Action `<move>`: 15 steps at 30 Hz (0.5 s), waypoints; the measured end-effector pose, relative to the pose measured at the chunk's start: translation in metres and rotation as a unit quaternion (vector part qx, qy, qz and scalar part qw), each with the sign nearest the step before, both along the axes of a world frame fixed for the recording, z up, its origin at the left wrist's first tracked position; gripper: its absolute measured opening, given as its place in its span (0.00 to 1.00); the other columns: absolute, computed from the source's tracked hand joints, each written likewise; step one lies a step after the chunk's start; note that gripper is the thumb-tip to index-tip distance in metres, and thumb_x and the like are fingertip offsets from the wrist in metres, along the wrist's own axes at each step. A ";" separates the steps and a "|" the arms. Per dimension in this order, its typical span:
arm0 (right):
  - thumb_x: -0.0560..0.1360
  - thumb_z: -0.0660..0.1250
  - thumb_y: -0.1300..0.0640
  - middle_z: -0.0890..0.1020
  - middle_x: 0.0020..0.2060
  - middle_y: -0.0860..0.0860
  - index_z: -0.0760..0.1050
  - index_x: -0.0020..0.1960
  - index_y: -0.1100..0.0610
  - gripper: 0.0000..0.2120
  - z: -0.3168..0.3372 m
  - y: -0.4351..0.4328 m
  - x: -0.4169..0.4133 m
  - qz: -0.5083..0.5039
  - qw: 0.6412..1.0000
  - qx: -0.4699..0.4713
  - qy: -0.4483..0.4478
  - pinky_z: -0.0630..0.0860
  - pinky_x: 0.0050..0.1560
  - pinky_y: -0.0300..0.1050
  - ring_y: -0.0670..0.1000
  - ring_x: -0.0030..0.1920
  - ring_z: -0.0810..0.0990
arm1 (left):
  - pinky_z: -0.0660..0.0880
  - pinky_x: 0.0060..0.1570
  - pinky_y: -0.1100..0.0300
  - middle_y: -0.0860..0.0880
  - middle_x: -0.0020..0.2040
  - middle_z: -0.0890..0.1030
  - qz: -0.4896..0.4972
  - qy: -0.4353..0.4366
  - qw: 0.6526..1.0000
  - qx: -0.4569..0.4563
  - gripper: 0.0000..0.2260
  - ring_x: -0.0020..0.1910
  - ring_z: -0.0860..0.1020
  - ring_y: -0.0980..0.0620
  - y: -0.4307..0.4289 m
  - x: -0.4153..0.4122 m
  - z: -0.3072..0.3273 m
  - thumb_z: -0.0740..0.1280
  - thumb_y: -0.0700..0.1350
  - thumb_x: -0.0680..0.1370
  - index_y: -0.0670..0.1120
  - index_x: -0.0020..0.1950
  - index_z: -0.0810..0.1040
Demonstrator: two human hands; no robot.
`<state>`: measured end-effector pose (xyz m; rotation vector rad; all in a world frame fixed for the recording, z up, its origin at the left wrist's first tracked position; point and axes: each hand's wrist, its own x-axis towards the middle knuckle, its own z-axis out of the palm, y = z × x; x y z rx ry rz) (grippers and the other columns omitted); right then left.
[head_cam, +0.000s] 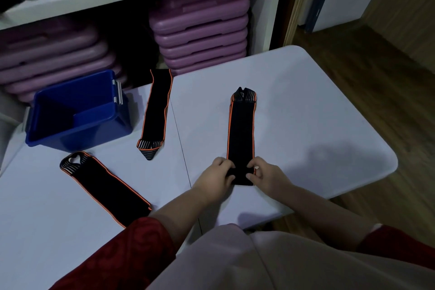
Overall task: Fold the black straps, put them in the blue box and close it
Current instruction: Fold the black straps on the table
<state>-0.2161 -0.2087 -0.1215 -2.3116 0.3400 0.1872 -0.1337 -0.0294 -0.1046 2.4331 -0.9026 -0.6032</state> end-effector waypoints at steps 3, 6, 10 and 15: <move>0.74 0.68 0.52 0.75 0.31 0.43 0.75 0.54 0.53 0.10 -0.002 0.001 0.008 -0.019 0.999 0.000 0.035 0.69 0.41 0.42 0.48 0.36 0.76 | 0.69 0.61 0.60 0.46 0.66 0.71 -0.008 -0.009 1.000 0.022 0.20 0.61 0.74 0.46 -0.001 -0.001 -0.002 0.63 0.47 0.78 0.45 0.69 0.69; 0.73 0.68 0.50 0.79 0.42 0.47 0.77 0.56 0.53 0.13 -0.004 -0.001 0.013 -0.021 0.998 -0.028 0.060 0.70 0.46 0.42 0.50 0.45 0.78 | 0.66 0.65 0.58 0.45 0.72 0.66 -0.064 -0.022 0.995 0.076 0.30 0.68 0.68 0.46 0.000 -0.003 -0.004 0.65 0.52 0.77 0.45 0.76 0.59; 0.71 0.70 0.53 0.78 0.52 0.53 0.79 0.56 0.54 0.14 -0.004 0.001 0.011 -0.005 0.995 -0.096 -0.016 0.74 0.56 0.48 0.53 0.52 0.76 | 0.66 0.67 0.55 0.44 0.72 0.64 -0.097 -0.080 0.987 0.097 0.29 0.69 0.64 0.45 0.002 -0.005 -0.007 0.62 0.47 0.79 0.44 0.77 0.56; 0.71 0.67 0.52 0.80 0.57 0.54 0.72 0.65 0.58 0.23 -0.001 0.006 -0.007 0.116 0.990 -0.067 -0.054 0.74 0.59 0.48 0.53 0.56 0.78 | 0.68 0.63 0.54 0.43 0.66 0.71 -0.115 -0.084 0.987 0.078 0.26 0.64 0.69 0.43 0.002 0.000 -0.011 0.60 0.47 0.78 0.43 0.75 0.60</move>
